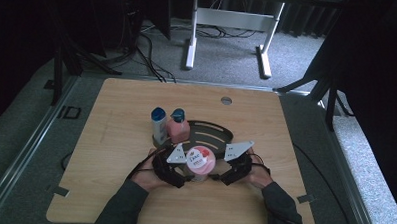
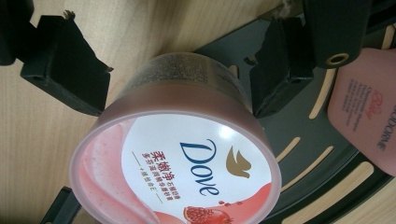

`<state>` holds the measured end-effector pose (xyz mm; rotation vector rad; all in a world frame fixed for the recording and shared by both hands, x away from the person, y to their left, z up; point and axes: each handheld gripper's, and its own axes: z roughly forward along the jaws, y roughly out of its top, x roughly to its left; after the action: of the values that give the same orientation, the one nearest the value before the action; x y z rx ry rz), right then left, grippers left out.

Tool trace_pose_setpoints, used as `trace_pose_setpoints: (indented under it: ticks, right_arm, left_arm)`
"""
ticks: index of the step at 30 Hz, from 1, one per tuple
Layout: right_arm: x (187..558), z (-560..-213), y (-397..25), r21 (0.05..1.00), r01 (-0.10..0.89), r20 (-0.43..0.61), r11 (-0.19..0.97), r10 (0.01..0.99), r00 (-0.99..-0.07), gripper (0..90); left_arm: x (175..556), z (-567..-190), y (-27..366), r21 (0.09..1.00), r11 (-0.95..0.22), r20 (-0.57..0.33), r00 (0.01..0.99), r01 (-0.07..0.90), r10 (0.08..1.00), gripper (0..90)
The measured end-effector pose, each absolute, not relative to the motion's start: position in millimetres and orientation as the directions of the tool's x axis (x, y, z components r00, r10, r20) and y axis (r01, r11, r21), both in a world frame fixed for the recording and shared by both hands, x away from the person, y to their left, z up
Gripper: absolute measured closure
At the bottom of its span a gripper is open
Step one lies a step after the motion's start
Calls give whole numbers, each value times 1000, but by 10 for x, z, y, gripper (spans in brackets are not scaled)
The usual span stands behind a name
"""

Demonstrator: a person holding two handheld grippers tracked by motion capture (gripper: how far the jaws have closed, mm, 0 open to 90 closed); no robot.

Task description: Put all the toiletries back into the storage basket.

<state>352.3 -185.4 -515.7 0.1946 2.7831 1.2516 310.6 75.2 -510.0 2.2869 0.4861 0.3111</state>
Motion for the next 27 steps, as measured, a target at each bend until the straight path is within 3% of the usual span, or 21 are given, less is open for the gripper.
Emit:
trace_pose_setpoints:
  ticks: [27]
  right_arm:
    - [3736,-5152,-1856,746,116,-28,656,205,-978,256]
  left_arm:
    - [3346,-5112,696,728,-628,74,879,276,472,207]
